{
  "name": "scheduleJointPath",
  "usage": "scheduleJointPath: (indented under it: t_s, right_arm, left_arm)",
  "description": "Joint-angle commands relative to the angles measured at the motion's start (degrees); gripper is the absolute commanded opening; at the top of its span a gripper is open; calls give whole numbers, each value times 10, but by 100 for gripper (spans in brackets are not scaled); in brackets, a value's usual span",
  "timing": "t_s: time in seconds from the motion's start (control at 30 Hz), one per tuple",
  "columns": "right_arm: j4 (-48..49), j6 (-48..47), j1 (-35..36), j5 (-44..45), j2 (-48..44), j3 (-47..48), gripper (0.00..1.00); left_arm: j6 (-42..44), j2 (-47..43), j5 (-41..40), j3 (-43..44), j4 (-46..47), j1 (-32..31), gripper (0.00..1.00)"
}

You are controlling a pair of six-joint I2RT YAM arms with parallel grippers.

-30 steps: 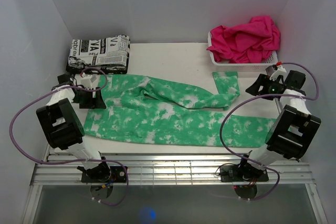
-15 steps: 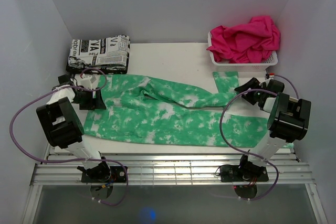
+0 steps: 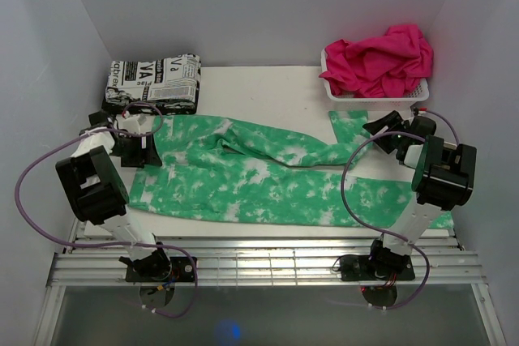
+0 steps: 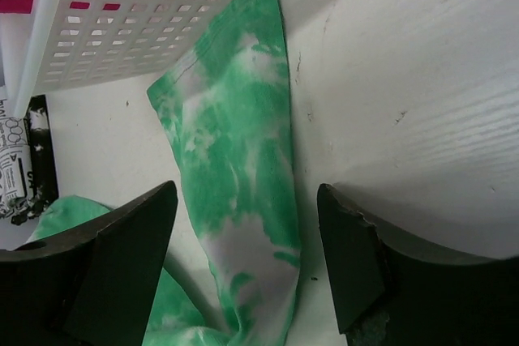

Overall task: Fold and stack the trousers
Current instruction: Flatten the trousers out

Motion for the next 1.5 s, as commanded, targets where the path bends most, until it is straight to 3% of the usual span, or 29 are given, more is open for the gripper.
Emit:
scheduleJointPath:
  t_s: [0.0, 0.17, 0.27, 0.3, 0.33, 0.63, 0.77, 0.87, 0.9, 1.0, 1.03, 1.23, 1.33, 1.37, 1.4, 1.43, 1.47]
  right_arm:
    - [27, -3, 24, 40, 20, 29, 72]
    - [28, -22, 55, 65, 40, 31, 62]
    - [27, -30, 54, 73, 43, 32, 32]
    - [24, -33, 52, 69, 39, 32, 12]
    - [20, -34, 44, 57, 29, 32, 8]
    - [-59, -50, -11, 19, -179, -14, 8]
    - [-152, -99, -15, 73, -241, 27, 8]
    - [-299, -156, -14, 188, -259, 97, 8]
    - [-344, -171, -14, 233, -257, 114, 8]
    - [-452, -221, -15, 326, -250, 155, 8]
    - [-479, -232, -15, 343, -253, 158, 8]
    - [-487, -319, -18, 393, -296, 134, 8]
    - [-453, -359, -22, 351, -298, 116, 8]
    - [-431, -377, -25, 329, -297, 101, 8]
    - [-412, -397, -27, 291, -293, 81, 8]
    - [-392, -402, -27, 248, -290, 71, 8]
    - [-371, -401, -31, 210, -291, 54, 8]
  left_arm:
    - [-23, 0, 16, 28, 2, 3, 84]
    - [-29, 6, -16, 47, 5, 3, 84]
    - [-30, 16, -25, 58, 16, 3, 84]
    - [-28, 20, -17, 64, 16, 3, 84]
    - [-25, 25, -10, 69, 14, 2, 85]
    - [-45, 98, 11, 134, 76, -5, 86]
    - [-69, 149, -39, 143, 106, -16, 82]
    - [-79, 170, -72, 132, 129, -16, 63]
    - [-80, 171, -81, 126, 143, -17, 46]
    - [-86, 157, -111, 92, 175, -16, 19]
    - [-86, 152, -114, 85, 177, -16, 1]
    - [-86, 99, -111, 28, 200, -1, 0]
    - [-74, 72, -69, 17, 190, 18, 0]
    - [-56, 64, 12, 32, 155, 26, 2]
    - [-38, 51, 84, 46, 135, 27, 56]
    - [-48, 48, 124, 59, 131, 20, 83]
    - [-61, 71, 143, 92, 127, -9, 90]
